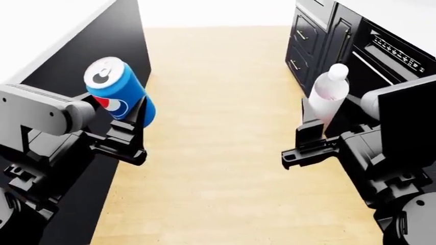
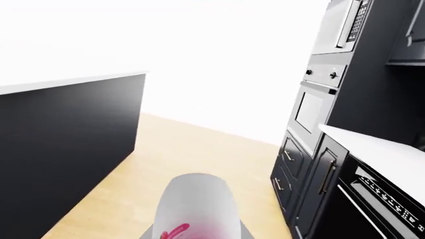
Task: Move the drinks to the dining counter.
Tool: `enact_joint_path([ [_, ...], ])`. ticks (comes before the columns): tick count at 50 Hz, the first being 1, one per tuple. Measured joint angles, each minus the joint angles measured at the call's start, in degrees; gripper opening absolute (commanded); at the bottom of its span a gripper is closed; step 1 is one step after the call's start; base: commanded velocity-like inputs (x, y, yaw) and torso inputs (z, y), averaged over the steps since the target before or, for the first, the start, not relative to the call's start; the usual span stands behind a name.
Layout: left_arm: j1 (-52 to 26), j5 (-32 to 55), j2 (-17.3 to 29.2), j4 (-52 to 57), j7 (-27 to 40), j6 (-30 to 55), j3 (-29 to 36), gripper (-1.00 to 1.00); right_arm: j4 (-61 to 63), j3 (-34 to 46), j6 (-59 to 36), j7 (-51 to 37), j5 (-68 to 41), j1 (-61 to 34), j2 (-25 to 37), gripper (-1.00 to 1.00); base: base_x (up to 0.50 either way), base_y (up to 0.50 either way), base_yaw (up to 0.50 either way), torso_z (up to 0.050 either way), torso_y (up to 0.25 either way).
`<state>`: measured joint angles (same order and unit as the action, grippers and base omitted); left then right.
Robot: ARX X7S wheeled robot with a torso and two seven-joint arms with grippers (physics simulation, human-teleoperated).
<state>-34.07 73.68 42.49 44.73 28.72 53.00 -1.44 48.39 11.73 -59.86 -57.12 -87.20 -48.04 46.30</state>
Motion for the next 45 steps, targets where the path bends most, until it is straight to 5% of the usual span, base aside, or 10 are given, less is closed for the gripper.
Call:
enact_joint_path([
  [17,0.75,-0.14,0.33,0.07,-0.11,-0.71,-0.44,-1.00,-0.17,1.44,-0.92,-1.49,-0.77,-1.17,0.06,-1.00,-0.45,-0.31,0.00,0.001,0.001],
  [23,0.36,-0.12,0.43,-0.04,-0.01,-0.68,-0.30,-1.00,0.04,1.01,-0.09,-1.12,-0.82,-0.80,0.14,-1.00,0.01,0.00,0.00,0.000,0.000],
  [45,0.79,0.28,0.78,0.23,0.06,-1.27,-0.42,-1.00,0.28,2.03,-1.06,-2.62,-0.15,-1.55,0.82,-1.00,-0.50,0.03,0.00,0.000,0.001],
])
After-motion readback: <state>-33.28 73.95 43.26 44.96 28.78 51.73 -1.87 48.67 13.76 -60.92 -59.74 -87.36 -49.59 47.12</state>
